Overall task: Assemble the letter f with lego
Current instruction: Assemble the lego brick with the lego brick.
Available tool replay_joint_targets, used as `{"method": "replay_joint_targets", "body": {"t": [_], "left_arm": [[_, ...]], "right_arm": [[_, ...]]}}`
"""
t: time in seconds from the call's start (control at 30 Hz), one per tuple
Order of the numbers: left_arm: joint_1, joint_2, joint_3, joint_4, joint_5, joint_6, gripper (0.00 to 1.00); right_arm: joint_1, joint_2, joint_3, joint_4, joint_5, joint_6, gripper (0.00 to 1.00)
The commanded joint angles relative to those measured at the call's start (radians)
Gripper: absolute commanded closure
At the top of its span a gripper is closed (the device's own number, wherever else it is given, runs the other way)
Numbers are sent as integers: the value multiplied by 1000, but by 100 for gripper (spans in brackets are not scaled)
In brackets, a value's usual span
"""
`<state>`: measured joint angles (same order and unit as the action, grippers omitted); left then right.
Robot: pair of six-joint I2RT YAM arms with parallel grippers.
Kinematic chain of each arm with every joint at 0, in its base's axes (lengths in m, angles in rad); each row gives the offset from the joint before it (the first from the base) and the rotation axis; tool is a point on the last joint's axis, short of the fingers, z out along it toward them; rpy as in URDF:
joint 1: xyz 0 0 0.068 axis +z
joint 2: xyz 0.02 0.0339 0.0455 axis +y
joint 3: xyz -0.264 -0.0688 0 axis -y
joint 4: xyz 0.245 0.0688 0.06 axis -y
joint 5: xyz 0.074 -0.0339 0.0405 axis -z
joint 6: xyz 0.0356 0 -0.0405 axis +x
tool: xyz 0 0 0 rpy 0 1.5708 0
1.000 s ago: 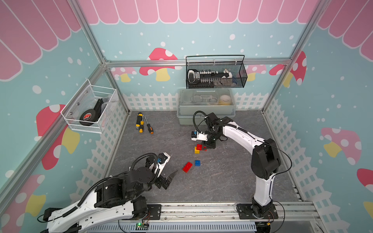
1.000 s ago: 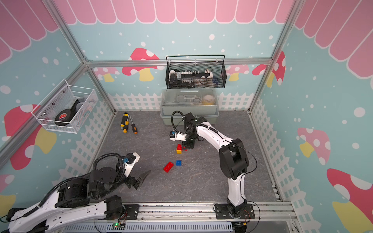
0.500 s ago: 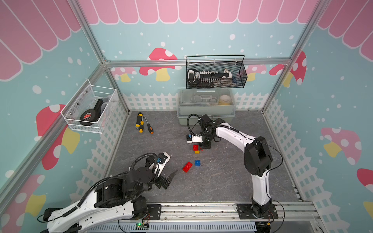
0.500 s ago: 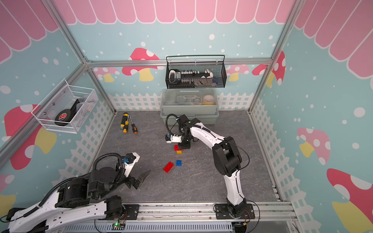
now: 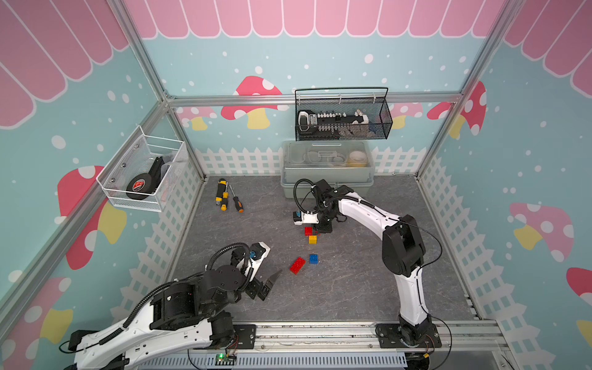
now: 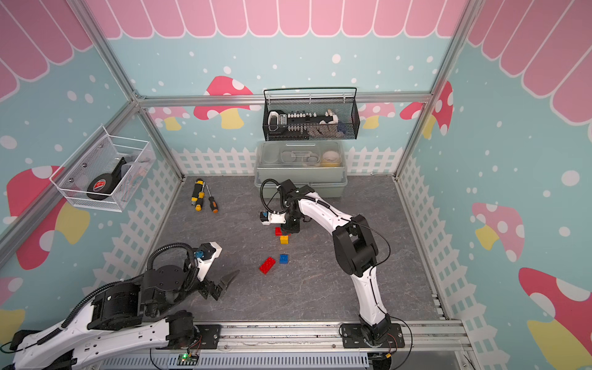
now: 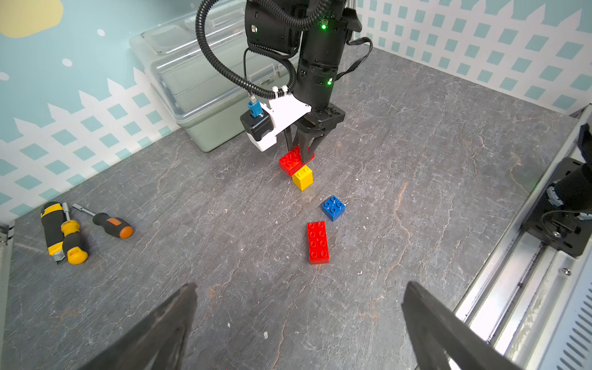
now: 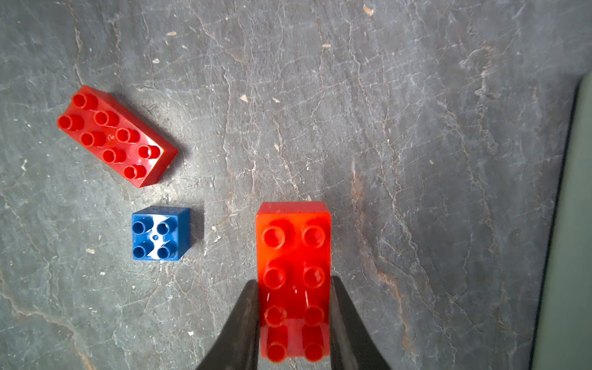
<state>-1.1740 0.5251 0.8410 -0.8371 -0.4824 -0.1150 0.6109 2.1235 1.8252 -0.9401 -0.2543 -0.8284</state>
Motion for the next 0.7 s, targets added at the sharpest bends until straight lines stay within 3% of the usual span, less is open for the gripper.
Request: {"method": "replay_joint_targets", "body": {"t": [0.0, 0.67], "left_arm": [[-4, -10, 18, -20, -10, 16, 1], [-4, -10, 18, -20, -8, 17, 1]], "right_arm": [[11, 20, 19, -45, -16, -48, 75], [20, 38, 0, -33, 3, -8, 75]]}}
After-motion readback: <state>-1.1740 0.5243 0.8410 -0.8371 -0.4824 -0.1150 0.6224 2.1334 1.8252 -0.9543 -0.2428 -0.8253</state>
